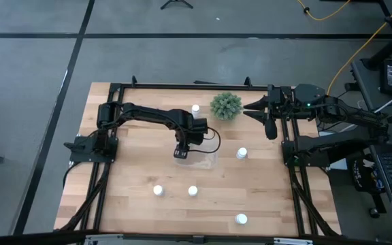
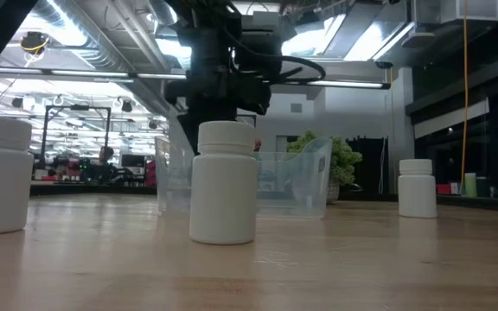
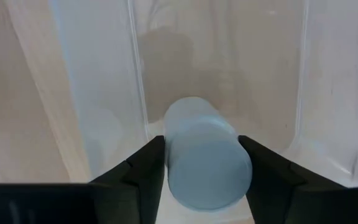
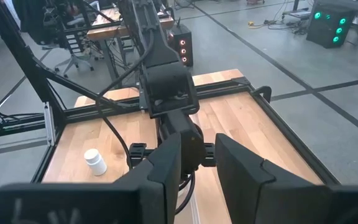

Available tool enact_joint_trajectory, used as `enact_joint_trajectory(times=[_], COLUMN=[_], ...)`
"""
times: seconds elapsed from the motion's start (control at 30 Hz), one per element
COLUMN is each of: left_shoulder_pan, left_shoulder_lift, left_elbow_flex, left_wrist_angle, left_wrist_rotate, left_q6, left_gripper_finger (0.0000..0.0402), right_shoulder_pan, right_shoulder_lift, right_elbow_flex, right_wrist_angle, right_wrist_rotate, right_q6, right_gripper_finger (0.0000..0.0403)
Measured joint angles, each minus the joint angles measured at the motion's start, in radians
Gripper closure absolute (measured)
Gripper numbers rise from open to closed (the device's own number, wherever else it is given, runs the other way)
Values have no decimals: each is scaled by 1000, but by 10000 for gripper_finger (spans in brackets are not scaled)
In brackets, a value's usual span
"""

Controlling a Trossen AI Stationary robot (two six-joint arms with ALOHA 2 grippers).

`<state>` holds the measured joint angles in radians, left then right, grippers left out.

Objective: Pick and place pill bottles into a basket
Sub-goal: Put the white pill bottle into the transparent bin

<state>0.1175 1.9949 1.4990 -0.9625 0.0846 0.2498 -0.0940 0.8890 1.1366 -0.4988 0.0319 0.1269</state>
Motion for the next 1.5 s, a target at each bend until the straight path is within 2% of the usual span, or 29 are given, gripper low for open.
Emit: enact_joint_trajectory(times=[0.17, 0.33, 0.53, 0.7, 0.87, 1.0, 1.13, 1.23, 1.5], left_shoulder_pan=[2, 7, 9, 8, 9, 9, 9, 3, 2], left_shoulder_lift=[13, -6, -75, -162, -277, -391, -494, -559, -658], left_elbow_flex=[-8, -4, 33, 107, 172, 195, 195, 195, 195], left_wrist_angle=[-3, -37, -67, -115, -149, -120, -100, -107, -111], left_wrist_rotate=[-27, 4, -29, -95, -235, -345, -471, -548, -639], left_q6=[-17, -34, -57, -69, -96, -190, -262, -297, -317], left_gripper_finger=[176, 143, 106, 84, 78, 78, 78, 78, 77], right_shoulder_pan=[0, 0, 0, 0, 0, 0, 1, 0, 1], right_shoulder_lift=[0, 0, 0, 1, 8, 36, 87, 132, 317], right_elbow_flex=[0, 0, 1, 1, 1, 1, 1, 1, 1], right_wrist_angle=[0, 0, 0, 0, -9, -89, -208, -294, -630], right_wrist_rotate=[0, 0, -6, -16, -60, -76, -95, -98, -159], right_q6=[1, -1, -27, -34, -56, -74, -66, 6, 184], right_gripper_finger=[300, 300, 300, 300, 300, 289, 258, 217, 57])
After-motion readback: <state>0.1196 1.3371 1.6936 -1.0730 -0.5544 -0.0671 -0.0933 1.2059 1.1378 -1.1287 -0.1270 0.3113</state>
